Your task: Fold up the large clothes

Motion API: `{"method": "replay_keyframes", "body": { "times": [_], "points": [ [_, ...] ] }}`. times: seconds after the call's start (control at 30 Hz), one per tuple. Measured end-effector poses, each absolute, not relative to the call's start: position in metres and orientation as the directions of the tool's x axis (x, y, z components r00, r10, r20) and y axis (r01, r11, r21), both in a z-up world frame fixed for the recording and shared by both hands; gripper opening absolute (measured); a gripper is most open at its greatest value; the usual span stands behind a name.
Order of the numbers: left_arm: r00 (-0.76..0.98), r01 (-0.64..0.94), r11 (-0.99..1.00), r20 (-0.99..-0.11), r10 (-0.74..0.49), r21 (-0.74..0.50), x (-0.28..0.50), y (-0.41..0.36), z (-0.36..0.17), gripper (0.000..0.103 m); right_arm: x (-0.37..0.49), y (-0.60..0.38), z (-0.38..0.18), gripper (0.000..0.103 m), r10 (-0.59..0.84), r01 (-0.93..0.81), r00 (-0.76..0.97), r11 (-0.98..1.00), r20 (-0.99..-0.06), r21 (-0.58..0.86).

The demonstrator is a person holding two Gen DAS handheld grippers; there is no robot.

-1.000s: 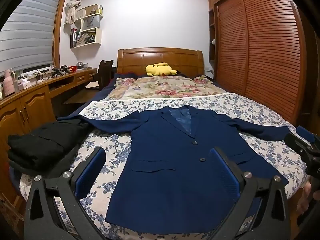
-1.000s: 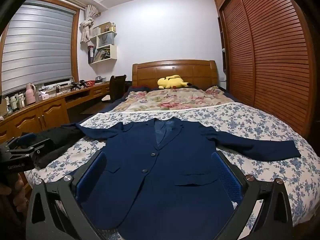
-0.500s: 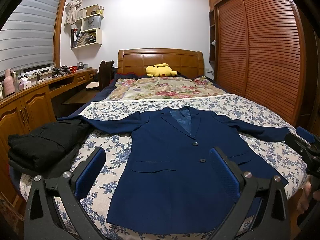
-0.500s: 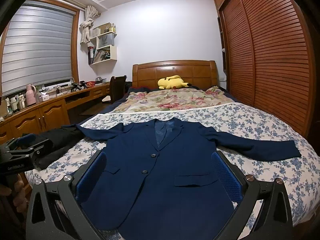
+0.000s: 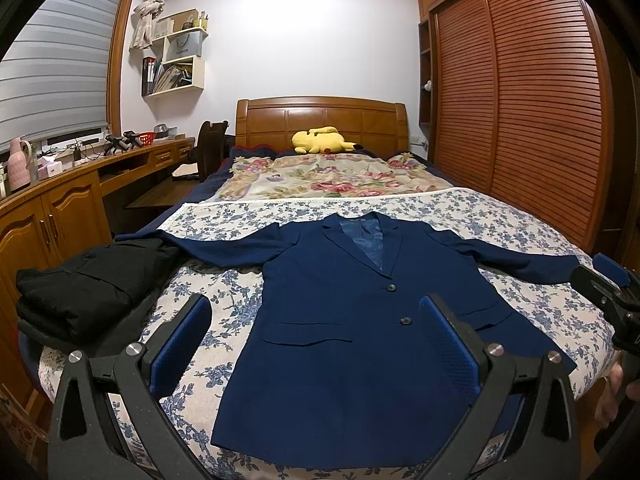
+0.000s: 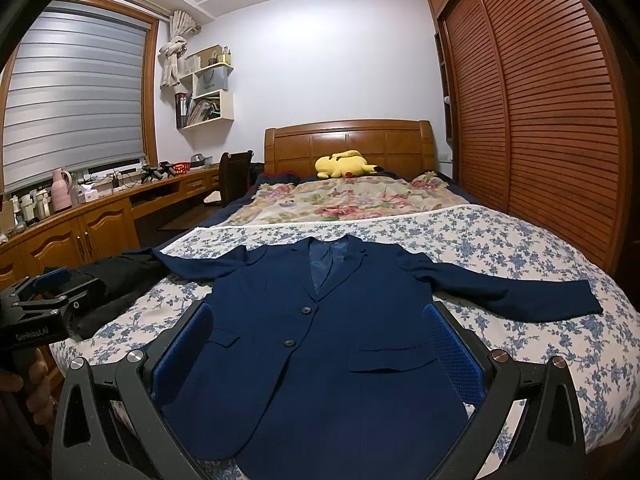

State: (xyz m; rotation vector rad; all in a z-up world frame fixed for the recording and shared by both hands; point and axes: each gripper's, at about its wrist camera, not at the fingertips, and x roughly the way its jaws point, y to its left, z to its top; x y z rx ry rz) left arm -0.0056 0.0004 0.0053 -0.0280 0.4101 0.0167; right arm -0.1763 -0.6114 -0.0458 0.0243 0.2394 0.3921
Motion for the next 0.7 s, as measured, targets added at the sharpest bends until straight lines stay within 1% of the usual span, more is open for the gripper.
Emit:
{"method": "replay_keyframes", "body": {
  "times": [0.7],
  "points": [
    [0.918,-0.021,0.999,-0.396,0.009,-0.025,-0.0056,0.0014,0.007,0.103,-0.1766,-0.6091,-0.0465,0.103,0.381,-0.375,0.897,0.924,-0.225,0.07]
  ]
}}
